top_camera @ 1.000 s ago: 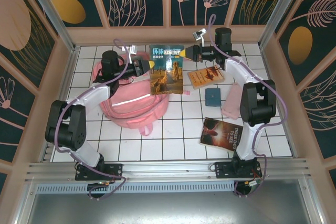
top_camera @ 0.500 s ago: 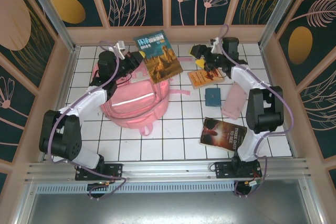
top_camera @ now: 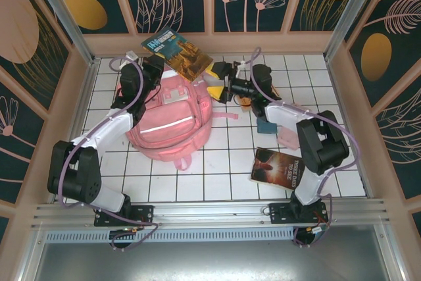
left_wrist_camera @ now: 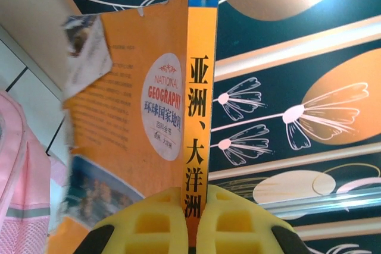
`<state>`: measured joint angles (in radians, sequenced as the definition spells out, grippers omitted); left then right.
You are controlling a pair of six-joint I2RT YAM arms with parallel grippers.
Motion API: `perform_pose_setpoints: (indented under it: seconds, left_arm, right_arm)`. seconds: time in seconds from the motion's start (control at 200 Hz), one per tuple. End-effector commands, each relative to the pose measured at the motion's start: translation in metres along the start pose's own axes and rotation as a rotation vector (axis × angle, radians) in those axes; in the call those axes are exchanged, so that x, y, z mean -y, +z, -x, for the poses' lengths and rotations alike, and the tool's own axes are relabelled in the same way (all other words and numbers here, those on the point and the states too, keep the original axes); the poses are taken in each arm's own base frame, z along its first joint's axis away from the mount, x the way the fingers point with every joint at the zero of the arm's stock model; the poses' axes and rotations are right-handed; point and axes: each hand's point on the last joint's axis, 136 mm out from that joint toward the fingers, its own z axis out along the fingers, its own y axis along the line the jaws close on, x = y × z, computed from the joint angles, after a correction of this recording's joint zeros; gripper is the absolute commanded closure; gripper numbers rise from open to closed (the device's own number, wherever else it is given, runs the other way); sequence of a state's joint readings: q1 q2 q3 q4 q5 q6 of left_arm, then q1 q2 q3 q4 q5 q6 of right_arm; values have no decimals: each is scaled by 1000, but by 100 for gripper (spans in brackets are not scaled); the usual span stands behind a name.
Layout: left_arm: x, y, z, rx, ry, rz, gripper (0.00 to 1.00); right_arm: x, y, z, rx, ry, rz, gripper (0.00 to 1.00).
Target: Pack the student bag
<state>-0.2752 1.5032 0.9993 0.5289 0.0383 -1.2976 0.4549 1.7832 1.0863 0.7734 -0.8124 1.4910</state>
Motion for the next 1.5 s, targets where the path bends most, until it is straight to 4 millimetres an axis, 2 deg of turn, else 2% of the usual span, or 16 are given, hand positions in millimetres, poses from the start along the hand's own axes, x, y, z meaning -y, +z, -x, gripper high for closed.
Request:
perform_pose_setpoints:
  seconds: [0.0,0.075,0.215,0.31,0.32,0.546,0.731,0.821,0.916,1.136,1.176,1.241,1.291,1.381,1.441,1.496]
  left_arm:
    - [23,3,12,64,-51,-98,100]
    - [19,5,11,61,-59,-94,100]
    - [13,5,7,50,-79,-96,100]
    - [19,3,7,46,-98,-121,100]
    - [11,2,4,41,-101,-106,100]
    - [8,-3,-4,9,-124,-132,100]
    - [11,-10,-11,-28,-147,-163,100]
    - [11,-15,-14,-43,-154,-172,100]
    - [10,-20,-17,-58,-152,-172,100]
    - [-4,-28,-25,-92,-117,-110,100]
    - [-10,-29,-28,-108,-100,-77,85]
    - [-21,-30,-35,-145,-44,-6,57]
    - [-31,-30,-40,-177,17,52,43]
    - [-52,-34,-49,-239,126,146,31]
    - [-67,-38,-56,-288,210,223,28]
    - [-73,-41,-62,-327,321,269,27]
  right_arm:
    - [-16,22,-7,-60,99,95,1]
    - [-17,34,-9,-83,116,105,1]
    - [-21,48,-1,-85,145,133,1]
    - [-23,55,7,-72,179,172,1]
    - [-23,55,8,-71,182,174,1]
    - [-12,63,22,-49,274,173,4]
    - [5,62,40,0,310,118,12]
    - [14,62,44,16,323,87,19]
    - [13,60,50,38,306,93,34]
    - [7,55,59,84,197,91,77]
    - [8,52,61,100,175,78,88]
    - [12,44,66,144,139,47,92]
    - [12,35,71,180,92,23,95]
    - [14,16,80,236,0,-45,98]
    - [17,2,85,270,-71,-105,99]
    - [20,-11,90,297,-134,-168,99]
